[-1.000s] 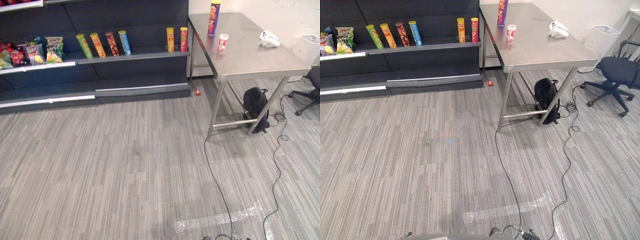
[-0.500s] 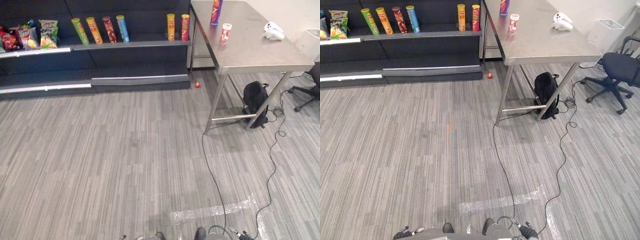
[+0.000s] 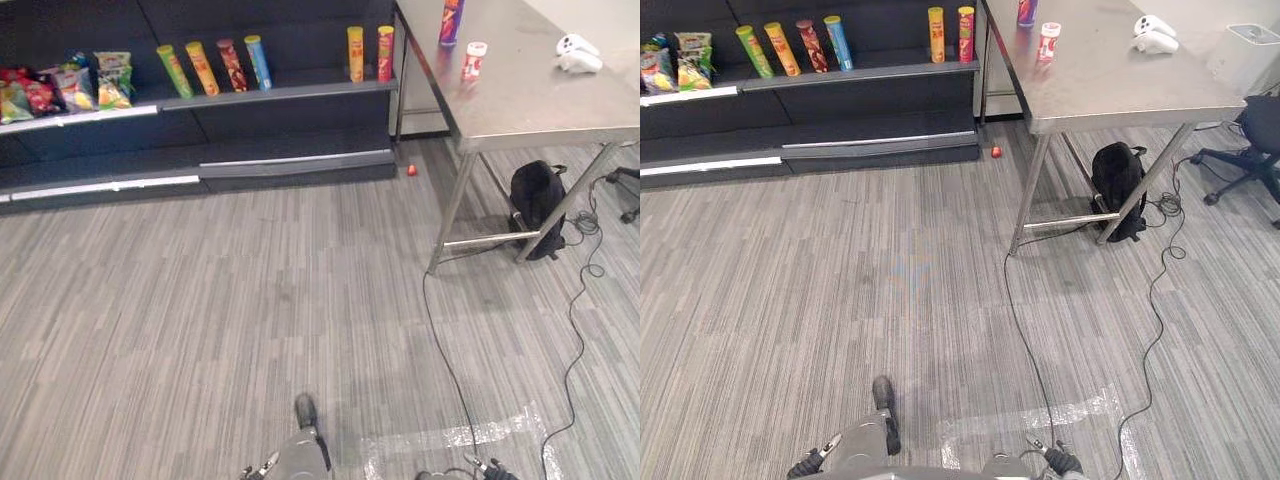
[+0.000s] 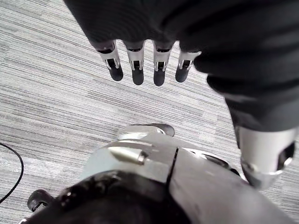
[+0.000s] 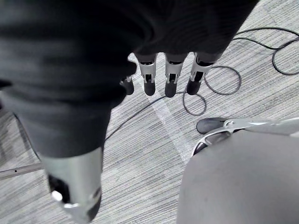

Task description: Put the gum and the chips on the shelf.

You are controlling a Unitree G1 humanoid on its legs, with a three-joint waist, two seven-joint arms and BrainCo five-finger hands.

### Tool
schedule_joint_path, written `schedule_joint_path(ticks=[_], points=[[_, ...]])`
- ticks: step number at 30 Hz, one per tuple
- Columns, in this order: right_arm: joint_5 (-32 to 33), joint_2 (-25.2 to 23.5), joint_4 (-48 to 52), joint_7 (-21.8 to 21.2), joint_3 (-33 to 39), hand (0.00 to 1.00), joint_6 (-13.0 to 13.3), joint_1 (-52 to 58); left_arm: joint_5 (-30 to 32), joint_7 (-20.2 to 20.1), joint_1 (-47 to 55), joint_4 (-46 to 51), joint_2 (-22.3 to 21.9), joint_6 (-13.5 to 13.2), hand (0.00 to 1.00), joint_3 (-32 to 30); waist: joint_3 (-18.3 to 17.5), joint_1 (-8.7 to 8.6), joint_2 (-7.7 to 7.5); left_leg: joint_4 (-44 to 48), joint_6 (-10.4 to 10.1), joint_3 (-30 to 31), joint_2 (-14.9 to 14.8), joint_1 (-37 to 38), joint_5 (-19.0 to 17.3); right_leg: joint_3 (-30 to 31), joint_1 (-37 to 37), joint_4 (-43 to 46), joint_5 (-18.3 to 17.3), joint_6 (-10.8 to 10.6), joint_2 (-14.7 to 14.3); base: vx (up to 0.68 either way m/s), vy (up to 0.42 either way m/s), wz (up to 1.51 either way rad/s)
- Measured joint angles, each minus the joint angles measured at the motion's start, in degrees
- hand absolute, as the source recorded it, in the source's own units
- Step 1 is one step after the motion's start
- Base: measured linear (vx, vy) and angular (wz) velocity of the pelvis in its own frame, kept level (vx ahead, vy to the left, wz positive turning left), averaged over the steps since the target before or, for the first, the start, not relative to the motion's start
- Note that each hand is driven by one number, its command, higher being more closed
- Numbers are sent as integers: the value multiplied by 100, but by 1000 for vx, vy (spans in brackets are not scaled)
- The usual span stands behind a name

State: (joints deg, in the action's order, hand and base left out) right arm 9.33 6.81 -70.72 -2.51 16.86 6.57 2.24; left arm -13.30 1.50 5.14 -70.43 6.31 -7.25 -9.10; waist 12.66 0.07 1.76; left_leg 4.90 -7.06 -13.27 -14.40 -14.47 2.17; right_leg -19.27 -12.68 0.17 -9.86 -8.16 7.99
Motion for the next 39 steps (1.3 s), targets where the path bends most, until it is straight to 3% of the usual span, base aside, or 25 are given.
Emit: schedule_joint_path(ticks=[1, 2, 3, 4, 7, 10, 11, 12, 13, 15, 16, 17, 19, 20, 22, 23, 24, 25, 27, 30, 33, 34, 35, 37, 39], points=[[-5, -1, 0, -1, 3, 0, 1, -4, -1, -3, -10, -10, 0, 0, 0, -2, 2, 6, -42, 113, 53, -55, 45, 65, 154, 35, -63, -3, -32, -66, 94, 350, 306, -35], [-40, -104, -28, -22, -6, 0, 1, -24, 1, -11, 23, 6, 82, -11, 0, -20, -28, 41, -250, 368, 120, -203, 211, 53, 215, 125, -79, -7, -53, -97, 320, 428, 303, -33], [-41, -265, -36, -51, -14, 0, 8, -121, 3, -13, -2, 12, 215, -9, 0, -19, -127, 7, -484, 591, 261, -296, 418, -61, -18, 150, -53, -1, 136, -137, 562, 424, 267, -26], [-42, -294, -34, -55, 7, 0, 15, -148, 7, -19, -51, 5, 260, -3, 0, -4, -142, -1, -545, 640, 291, -312, 479, -66, -96, 157, -50, 1, 270, -155, 626, 300, 167, -1], [-41, -306, -48, -53, 41, 0, 15, -201, 68, -13, -90, -6, 272, -5, 0, 39, -215, 12, -526, 730, 412, -411, 697, 7, -387, 187, -1, 81, 784, -199, 856, 374, 234, -2], [-36, -308, -3, -58, 83, 0, 14, -213, 99, -4, -80, -19, 247, 3, 0, 98, -309, 40, -430, 744, 643, -575, 860, 214, -592, 420, 496, 1162, 1018, -231, 1167, 303, 205, -11], [-36, -305, 38, -61, 124, 0, 17, -234, 119, -5, -83, -2, 286, 3, 0, 225, -316, 20, -429, 713, 727, -650, 935, 455, -716, 487, 898, 2254, 1283, -164, 1397, 282, 213, 0], [-36, -303, 61, -60, 132, 0, 20, -237, 125, -6, -84, 12, 288, 2, 0, 280, -316, 10, -430, 694, 753, -655, 962, 566, -758, 519, 1076, 2696, 1497, -96, 1488, 278, 170, 8], [-37, -290, 110, -46, 134, 0, 116, -219, 172, -5, -84, 45, 298, 0, 0, 419, -319, -25, -427, 590, 842, -637, 999, 828, -828, 616, 1379, 3433, 2136, -16, 1650, 319, 113, 13], [-31, -271, 222, -48, 149, 0, 220, -256, 257, 2, -114, 101, 343, -3, 0, 587, -265, -95, -381, 313, 833, -495, 1018, 1315, -965, 799, 1944, 4939, 1554, 80, 1610, 375, 65, 19], [-26, -271, 319, -55, 133, 0, 248, -278, 299, 10, -136, 103, 355, -4, 0, 695, -243, -146, -346, 138, 832, -466, 1016, 1644, -966, 724, 2278, 5706, 963, 107, 1467, 392, 4, 17], [-23, -271, 413, -54, 133, 0, 285, -273, 315, 13, -164, 109, 337, -13, 0, 724, -215, -168, -311, 41, 828, -462, 1003, 1951, -968, 471, 2532, 5979, 462, 314, 1313, 321, -3, 14], [37, -266, 474, -59, 140, 0, 342, -271, 317, 24, -254, 105, 289, -21, 0, 708, -184, -209, -246, 31, 781, -367, 942, 2198, -1035, 24, 2795, 5468, 10, 530, 1048, 264, -107, 29], [72, -264, 481, -59, 181, 0, 363, -282, 317, 24, -331, 108, 245, -48, 0, 679, -158, -276, -216, 27, 650, -292, 886, 2277, -1173, -229, 2916, 4690, -71, 539, 890, 329, -205, 60], [69, -281, 435, -55, 297, 0, 320, -267, 313, 14, -398, 122, 197, -100, 0, 570, -126, -323, -301, 11, 443, -183, 904, 2348, -1345, -297, 2939, 3241, 98, 438, 774, 278, -257, 58], [66, -282, 278, -54, 358, 0, 198, -183, 304, 5, -402, 207, 149, -117, 0, 304, -88, -298, -424, -40, 271, -113, 981, 2516, -1503, -252, 2747, 2102, 731, 723, 660, 311, -279, 23], [67, -224, 226, -53, 468, 0, 171, -180, 301, 8, -385, 199, 19, -118, 0, 219, -79, -284, -291, -114, 261, -139, 850, 2565, -1488, -333, 2661, 1959, 763, 648, 489, 383, -300, 2], [67, -155, 229, -33, 599, 0, 164, -170, 320, -14, -357, 201, -118, -145, 0, 186, -76, -309, -62, -212, 193, -300, 693, 2575, -1398, -364, 2657, 1865, 711, 694, 298, 237, -140, -21], [62, -143, 203, -44, 734, 0, 127, -172, 341, -53, -384, 196, -292, -151, 0, 102, -27, -310, 29, -397, 118, -362, 595, 2707, -1347, -338, 2771, 2121, 392, 751, 182, 233, -171, -18], [-28, -161, 188, -53, 745, 0, 118, -40, 454, -164, -410, 203, -383, -167, 0, -73, -56, -287, 30, -438, 53, -340, 467, 2922, -1249, -375, 2686, 2423, -52, 788, 92, 192, -141, -1], [-44, -239, 158, -59, 722, 0, 120, -2, 499, -179, -408, 208, -319, -194, 0, -135, -87, -301, -101, 1066, -8, -208, 347, 2248, -1249, -455, 2401, 2158, -120, 785, 134, 154, -98, 26], [-36, -207, 166, -60, 607, 0, 112, 100, 479, -175, -442, 272, -327, -211, 0, -155, -119, -309, -52, 2642, -353, 134, 104, 1439, -1120, -619, 2115, 1846, -69, 712, 112, 164, -22, 53], [-36, -151, 167, -53, 485, 0, 111, 168, 447, -173, -447, 330, -332, -214, 0, -214, -129, -289, -37, 3383, -546, 283, -16, 1071, -876, -683, 1967, 1804, -75, 722, 103, 190, 18, 44], [-31, -97, 188, -48, 359, 0, 116, 197, 436, -159, -462, 336, -370, -220, 0, -266, -156, -207, 24, 4426, -715, 268, -246, 687, -727, -687, 1688, 1747, -119, 813, 92, 252, 99, 4], [-25, -74, 265, -41, 362, 0, 132, 173, 432, -165, -502, 337, -393, -219, 0, -391, -151, -159, 66, 4809, -576, -72, -358, 428, -1057, -588, 1392, 1567, -129, 799, 109, 251, 170, -11]])
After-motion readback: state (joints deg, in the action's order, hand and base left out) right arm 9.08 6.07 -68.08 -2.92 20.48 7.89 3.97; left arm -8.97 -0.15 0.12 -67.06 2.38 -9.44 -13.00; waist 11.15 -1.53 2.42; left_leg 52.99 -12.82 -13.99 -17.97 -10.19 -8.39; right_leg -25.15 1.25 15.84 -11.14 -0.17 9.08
